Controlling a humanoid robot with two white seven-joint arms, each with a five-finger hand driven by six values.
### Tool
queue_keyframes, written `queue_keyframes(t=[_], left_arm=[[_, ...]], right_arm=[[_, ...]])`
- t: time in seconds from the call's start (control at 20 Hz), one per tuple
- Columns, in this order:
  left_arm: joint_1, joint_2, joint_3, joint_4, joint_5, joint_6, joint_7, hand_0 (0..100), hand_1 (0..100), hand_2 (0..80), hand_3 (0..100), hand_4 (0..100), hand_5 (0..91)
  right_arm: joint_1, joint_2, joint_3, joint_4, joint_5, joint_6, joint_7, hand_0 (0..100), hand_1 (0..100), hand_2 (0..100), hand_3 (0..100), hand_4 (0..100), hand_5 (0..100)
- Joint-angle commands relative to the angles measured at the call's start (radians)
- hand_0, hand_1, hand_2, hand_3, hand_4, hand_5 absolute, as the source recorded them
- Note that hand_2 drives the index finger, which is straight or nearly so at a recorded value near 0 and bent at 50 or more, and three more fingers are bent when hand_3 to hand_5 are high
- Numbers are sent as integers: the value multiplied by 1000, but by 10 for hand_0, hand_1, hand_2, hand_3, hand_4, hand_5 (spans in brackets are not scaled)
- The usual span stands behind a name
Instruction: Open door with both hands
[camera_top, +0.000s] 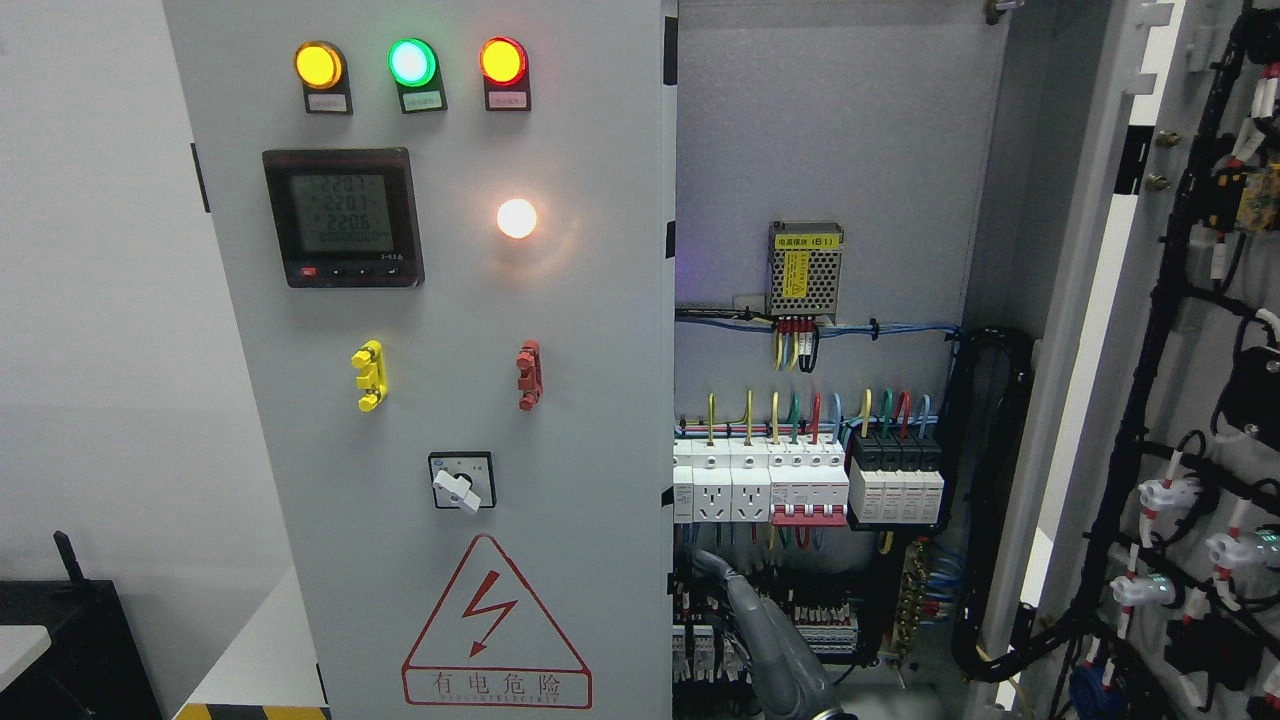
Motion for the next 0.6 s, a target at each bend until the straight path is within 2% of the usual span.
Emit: queue_keyframes(t=[0.0,0.55], left_arm=[[0,0,0,0,-26,-1,0,0,0,0,0,31,0],[0,0,0,0,-26,-1,0,0,0,0,0,30,0]], right_arm=[[-13,0,4,23,-16,2,1,106,0,0,0,0,0],[-45,0,4,52,-18,-1,4,107,0,0,0,0,0]])
